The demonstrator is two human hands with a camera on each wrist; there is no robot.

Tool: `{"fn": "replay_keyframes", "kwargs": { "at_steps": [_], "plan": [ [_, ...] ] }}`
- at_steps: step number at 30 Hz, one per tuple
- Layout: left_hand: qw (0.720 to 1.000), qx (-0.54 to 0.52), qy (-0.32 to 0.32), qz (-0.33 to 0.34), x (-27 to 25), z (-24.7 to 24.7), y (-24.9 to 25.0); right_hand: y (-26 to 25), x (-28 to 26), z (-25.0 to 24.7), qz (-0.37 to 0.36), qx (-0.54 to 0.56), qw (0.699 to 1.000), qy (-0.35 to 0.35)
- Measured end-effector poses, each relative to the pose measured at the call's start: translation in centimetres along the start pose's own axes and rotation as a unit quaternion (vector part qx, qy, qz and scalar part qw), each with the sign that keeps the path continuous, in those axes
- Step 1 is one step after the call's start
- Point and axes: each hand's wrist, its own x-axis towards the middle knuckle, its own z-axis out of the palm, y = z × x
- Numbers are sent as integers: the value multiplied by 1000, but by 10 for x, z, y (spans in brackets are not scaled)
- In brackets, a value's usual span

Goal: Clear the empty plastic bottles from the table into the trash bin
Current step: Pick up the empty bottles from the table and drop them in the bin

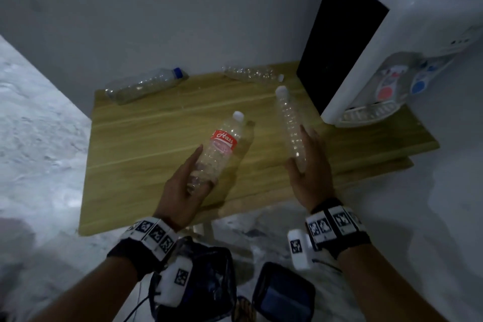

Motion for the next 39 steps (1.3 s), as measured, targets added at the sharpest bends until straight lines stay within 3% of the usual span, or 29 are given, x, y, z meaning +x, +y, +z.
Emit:
{"fn": "replay_keyframes", "kwargs": {
  "at_steps": [7, 13, 16, 19, 23, 27, 34, 39],
  "plan": [
    [997, -58, -1, -44, -143, -53, -37, -68, -170, 7, -25, 73, 996, -38],
    [987, -81, -17, -140, -263, -80, -110, -86, -288, 55, 96, 137, 979, -114],
    [977, -60, -19, -204, -302, -79, -153, -75, -326, 88, 143, 142, 970, -137],
    [958, -41, -29, -282, -326, -68, -197, -55, -351, 121, 212, 135, 946, -204],
    [927, -48, -36, -370, -333, -40, -246, -23, -372, 168, 333, 113, 896, -272],
    [912, -35, -54, -405, -321, -3, -296, 6, -383, 220, 391, 84, 864, -306],
    [913, 28, -119, -390, -260, 46, -317, 37, -366, 286, 381, 43, 871, -306],
    [917, 44, -116, -379, -239, 55, -313, 40, -345, 289, 366, 35, 886, -284]
  ]
}}
